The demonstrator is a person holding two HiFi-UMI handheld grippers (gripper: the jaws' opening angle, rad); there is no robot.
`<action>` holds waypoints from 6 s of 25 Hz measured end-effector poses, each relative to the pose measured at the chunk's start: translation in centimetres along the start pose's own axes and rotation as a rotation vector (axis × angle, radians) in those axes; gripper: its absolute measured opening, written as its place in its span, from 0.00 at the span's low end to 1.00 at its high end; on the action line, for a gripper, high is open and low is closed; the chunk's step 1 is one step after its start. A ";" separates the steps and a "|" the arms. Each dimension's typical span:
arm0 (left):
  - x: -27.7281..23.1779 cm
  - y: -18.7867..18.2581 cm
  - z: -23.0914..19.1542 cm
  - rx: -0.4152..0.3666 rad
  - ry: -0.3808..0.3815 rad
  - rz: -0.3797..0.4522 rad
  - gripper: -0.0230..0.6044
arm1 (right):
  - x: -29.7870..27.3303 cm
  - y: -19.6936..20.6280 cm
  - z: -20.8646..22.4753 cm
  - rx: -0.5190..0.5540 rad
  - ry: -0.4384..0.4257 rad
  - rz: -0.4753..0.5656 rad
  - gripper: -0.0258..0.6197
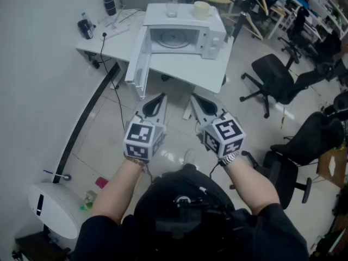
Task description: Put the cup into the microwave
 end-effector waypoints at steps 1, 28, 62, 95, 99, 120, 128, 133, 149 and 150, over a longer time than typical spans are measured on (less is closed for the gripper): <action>-0.5 -0.1 -0.1 0.000 -0.001 0.002 0.04 | -0.3 -0.1 0.4 -0.003 0.000 -0.002 0.06; -18.4 -3.2 -2.6 0.004 -0.133 -0.024 0.15 | -7.1 -4.3 16.6 -0.040 -0.092 -0.041 0.06; -34.8 -5.2 -16.6 0.021 -0.230 -0.036 0.54 | -17.7 -8.4 26.1 -0.039 -0.012 -0.039 0.06; -47.3 -1.6 -26.3 0.056 -0.231 -0.216 0.75 | -25.4 -10.0 30.5 -0.071 0.073 -0.068 0.06; -48.0 -1.4 -26.9 0.066 -0.222 -0.222 0.75 | -26.1 -10.1 30.7 -0.076 0.076 -0.073 0.06; -49.1 -1.3 -27.1 0.068 -0.205 -0.208 0.59 | -26.5 -9.6 31.7 -0.092 0.091 -0.080 0.06; -48.4 -1.4 -27.2 0.079 -0.213 -0.195 0.59 | -26.0 -9.4 31.6 -0.096 0.095 -0.081 0.06; -47.7 -1.5 -27.2 0.080 -0.225 -0.189 0.59 | -25.7 -9.1 31.4 -0.094 0.091 -0.081 0.06; -44.0 -2.3 -25.8 0.078 -0.270 -0.172 0.59 | -23.9 -8.4 29.6 -0.086 0.044 -0.085 0.06; -43.8 -2.3 -25.7 0.078 -0.273 -0.171 0.59 | -23.7 -8.4 29.5 -0.085 0.041 -0.085 0.06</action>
Point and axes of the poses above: the fingertips, and each gripper's own axes: x backward along the fingers, z to its right, y out of its underside, the point moved 5 cm from there along x, backward along the fingers, and after that the axes turned 13 degrees about -x, right-handed, at the moved point
